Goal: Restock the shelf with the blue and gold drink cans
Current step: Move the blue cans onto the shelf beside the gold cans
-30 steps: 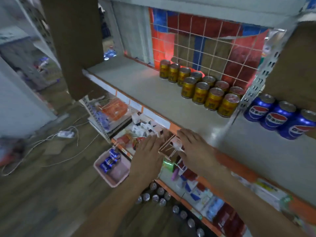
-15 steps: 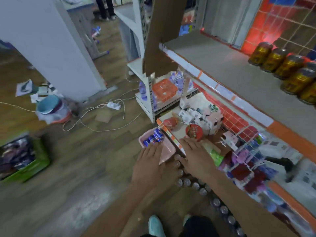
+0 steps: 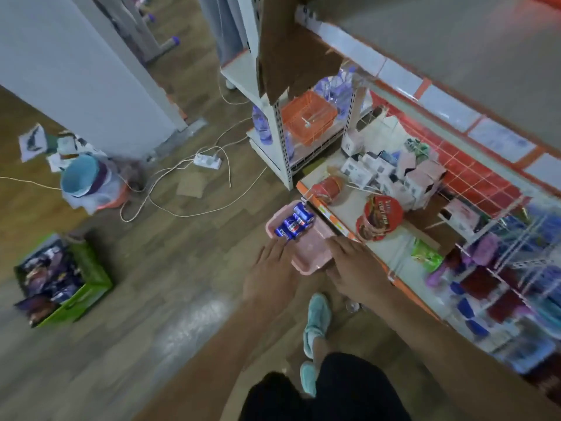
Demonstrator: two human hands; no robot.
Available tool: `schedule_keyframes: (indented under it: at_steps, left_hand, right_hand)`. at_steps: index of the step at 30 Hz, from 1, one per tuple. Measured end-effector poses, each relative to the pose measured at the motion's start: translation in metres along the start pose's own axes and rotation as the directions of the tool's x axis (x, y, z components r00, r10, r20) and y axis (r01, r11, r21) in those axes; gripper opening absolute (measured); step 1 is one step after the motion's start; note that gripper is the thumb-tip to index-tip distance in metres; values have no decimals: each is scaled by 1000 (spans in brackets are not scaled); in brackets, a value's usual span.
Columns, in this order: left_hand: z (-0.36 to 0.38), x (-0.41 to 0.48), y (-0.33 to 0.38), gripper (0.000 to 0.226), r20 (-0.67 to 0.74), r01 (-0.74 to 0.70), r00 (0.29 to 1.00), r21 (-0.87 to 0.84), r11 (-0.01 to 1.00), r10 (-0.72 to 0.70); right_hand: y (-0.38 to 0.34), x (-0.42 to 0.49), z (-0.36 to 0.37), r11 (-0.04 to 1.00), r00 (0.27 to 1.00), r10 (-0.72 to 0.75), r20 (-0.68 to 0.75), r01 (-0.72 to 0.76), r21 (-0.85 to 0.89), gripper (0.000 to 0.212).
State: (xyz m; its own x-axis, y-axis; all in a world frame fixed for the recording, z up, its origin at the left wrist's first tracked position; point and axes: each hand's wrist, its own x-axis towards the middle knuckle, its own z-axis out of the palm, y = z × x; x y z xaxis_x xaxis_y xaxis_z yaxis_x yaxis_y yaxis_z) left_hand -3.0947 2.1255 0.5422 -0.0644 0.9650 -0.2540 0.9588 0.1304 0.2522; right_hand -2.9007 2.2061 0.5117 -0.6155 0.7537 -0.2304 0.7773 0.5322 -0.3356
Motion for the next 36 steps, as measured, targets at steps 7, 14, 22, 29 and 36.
schedule_keyframes:
  at_steps: [7, 14, 22, 29, 36]
  left_hand:
    - [50, 88, -33, 70, 94, -18, 995, 0, 1000, 18]
    - [151, 161, -81, 69, 177, -46, 983, 5, 999, 45]
    - [313, 225, -174, 71, 269, -99, 960, 61, 993, 79]
    - [447, 297, -257, 70, 289, -184, 946, 108, 977, 146]
    - [553, 365, -309, 67, 57, -217, 976, 132, 967, 211]
  right_hand:
    - [44, 61, 45, 999, 999, 51, -2, -51, -8, 65]
    - [84, 114, 151, 991, 992, 129, -1, -129, -14, 62]
    - [116, 162, 329, 984, 983, 177, 37, -178, 29, 59]
    - [147, 235, 463, 988, 988, 151, 36, -152, 6, 70]
    - [204, 332, 542, 987, 981, 77, -176, -100, -127, 75]
